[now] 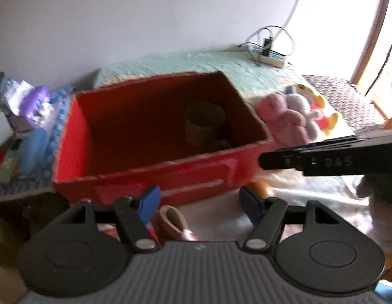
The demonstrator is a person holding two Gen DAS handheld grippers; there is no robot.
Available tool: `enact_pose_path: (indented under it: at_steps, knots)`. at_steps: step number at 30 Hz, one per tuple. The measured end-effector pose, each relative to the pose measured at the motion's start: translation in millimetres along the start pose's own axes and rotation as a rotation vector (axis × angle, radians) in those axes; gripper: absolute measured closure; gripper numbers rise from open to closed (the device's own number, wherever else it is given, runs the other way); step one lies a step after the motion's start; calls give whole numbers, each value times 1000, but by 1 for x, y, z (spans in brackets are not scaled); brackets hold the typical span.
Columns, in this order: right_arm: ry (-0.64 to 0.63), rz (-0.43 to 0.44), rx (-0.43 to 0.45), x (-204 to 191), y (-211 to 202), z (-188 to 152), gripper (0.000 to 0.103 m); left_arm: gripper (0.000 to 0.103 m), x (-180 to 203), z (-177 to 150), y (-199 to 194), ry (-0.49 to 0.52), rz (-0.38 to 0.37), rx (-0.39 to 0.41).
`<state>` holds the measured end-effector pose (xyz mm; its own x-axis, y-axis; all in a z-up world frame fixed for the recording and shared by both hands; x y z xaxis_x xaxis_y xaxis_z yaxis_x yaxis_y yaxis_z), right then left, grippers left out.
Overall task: Organize objects
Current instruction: 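Withdraw both grippers from the box toward the tan gourd, then close both grippers on the neck of the tan gourd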
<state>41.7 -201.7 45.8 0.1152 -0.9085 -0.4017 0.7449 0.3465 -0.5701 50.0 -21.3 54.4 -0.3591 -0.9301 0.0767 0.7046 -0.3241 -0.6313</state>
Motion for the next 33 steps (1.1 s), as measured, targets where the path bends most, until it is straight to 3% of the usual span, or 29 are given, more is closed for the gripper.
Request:
enact_pose_path:
  at_steps: [9, 17, 22, 33]
  knots:
    - [87, -37, -164, 41, 14, -41, 69, 34, 42, -30, 29, -15, -138, -95]
    - [194, -15, -223, 60, 23, -52, 69, 44, 59, -48, 66, -14, -142, -202]
    - [257, 6, -251, 71, 30, -56, 69, 46, 58, -53, 77, -38, -165, -229]
    - [349, 60, -293, 83, 47, -63, 69, 62, 57, -57, 107, -68, -197, -305]
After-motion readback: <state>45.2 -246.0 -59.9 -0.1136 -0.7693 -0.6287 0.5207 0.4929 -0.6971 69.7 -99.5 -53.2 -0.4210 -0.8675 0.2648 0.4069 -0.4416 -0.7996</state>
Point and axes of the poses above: each gripper's, at about its wrist camera, not at the fingertips, and y roughly the way its jaws point, x to its right, z to its top, the point moved 2 cm from there along y, roughly the way its jaws point, and after that the axes turned 11 degrees about x, right-handed, at the moved point
